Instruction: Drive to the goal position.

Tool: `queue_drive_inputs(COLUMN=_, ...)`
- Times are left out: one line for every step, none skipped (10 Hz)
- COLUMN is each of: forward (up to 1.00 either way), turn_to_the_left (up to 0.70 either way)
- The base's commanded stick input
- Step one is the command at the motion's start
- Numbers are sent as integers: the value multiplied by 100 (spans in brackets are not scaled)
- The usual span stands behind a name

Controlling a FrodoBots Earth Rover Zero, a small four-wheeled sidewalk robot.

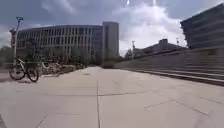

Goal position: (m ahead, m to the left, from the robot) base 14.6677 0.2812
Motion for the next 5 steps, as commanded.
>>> queue_drive_inputs(forward=70, turn_to_the_left=0)
queue_drive_inputs(forward=70, turn_to_the_left=0)
queue_drive_inputs(forward=70, turn_to_the_left=0)
queue_drive_inputs(forward=70, turn_to_the_left=0)
queue_drive_inputs(forward=70, turn_to_the_left=0)
